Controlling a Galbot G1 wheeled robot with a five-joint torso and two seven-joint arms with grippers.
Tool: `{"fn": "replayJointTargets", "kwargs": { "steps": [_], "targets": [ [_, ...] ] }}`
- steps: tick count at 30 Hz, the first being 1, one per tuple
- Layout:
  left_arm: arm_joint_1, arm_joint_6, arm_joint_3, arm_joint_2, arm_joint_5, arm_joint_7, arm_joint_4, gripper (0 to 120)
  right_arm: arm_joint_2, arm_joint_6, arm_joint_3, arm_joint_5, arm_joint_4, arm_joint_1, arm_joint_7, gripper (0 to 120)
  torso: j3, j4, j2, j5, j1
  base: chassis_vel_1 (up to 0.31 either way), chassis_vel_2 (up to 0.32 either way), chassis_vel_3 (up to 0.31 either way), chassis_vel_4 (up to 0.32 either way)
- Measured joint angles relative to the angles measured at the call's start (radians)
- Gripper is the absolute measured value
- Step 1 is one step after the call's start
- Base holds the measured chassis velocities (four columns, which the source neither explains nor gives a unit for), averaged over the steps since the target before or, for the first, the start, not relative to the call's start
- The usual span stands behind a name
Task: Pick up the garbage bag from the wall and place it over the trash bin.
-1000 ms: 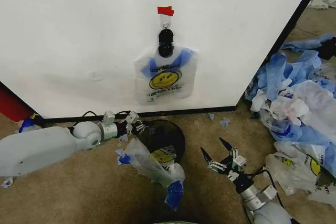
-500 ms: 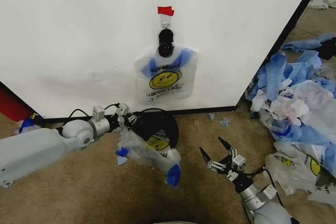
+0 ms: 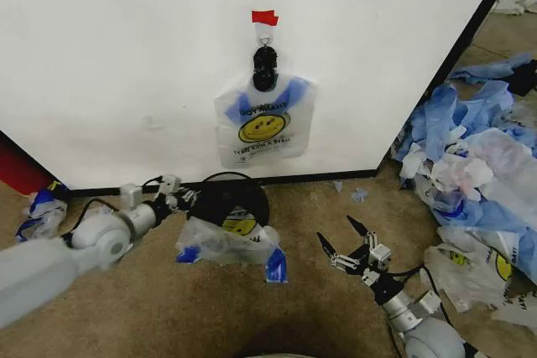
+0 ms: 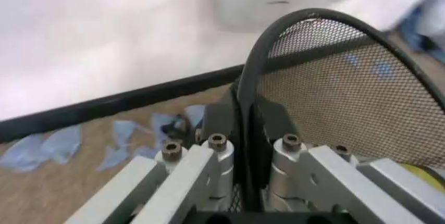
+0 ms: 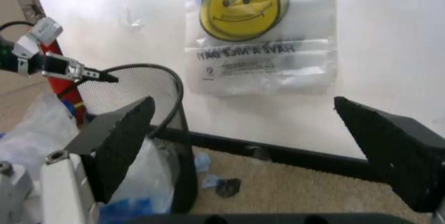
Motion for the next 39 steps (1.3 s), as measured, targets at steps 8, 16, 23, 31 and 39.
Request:
{"fn": "replayJointTargets", "kwargs": {
  "steps": [8, 16, 23, 31, 39],
  "targets": [
    [0.03, 0.04, -0.056, -0.03, -0.114, -0.259, -0.093, 3, 0.011, 0.002, 0.001, 0.0, 0.0, -0.003, -0.004, 96, 0.0, -0.0006, 0.0, 0.0003, 0.0, 0.0, 0.0, 0.0, 0.0],
    [0.063, 0.049, -0.104, -0.082, -0.174, -0.421, -0.123, 3, 0.008, 0.003, 0.012, -0.001, 0.008, -0.016, -0.003, 96, 0.0, -0.0005, 0.0, 0.0004, 0.0, 0.0, 0.0, 0.0, 0.0],
    [0.09, 0.075, -0.183, -0.131, -0.264, -0.63, -0.18, 3, 0.005, 0.003, 0.018, -0.002, 0.014, -0.021, 0.002, 96, 0.0, -0.0004, 0.0, 0.001, 0.0, 0.0, 0.0, 0.0, 0.0],
    [0.175, 0.083, -0.314, -0.137, -0.287, -0.68, -0.216, 3, 0.002, 0.002, 0.018, -0.004, 0.018, -0.02, 0.007, 96, 0.0, -0.0005, 0.0, 0.0006, 0.0, 0.0, 0.0, 0.0, 0.0],
    [0.316, 0.09, -0.445, -0.148, -0.293, -0.696, -0.239, 3, -0.008, -0.003, 0.017, -0.003, 0.029, -0.02, 0.013, 96, 0.0, -0.0006, 0.0, 0.0005, 0.0, 0.0, 0.0, 0.0, 0.0]
  ]
}}
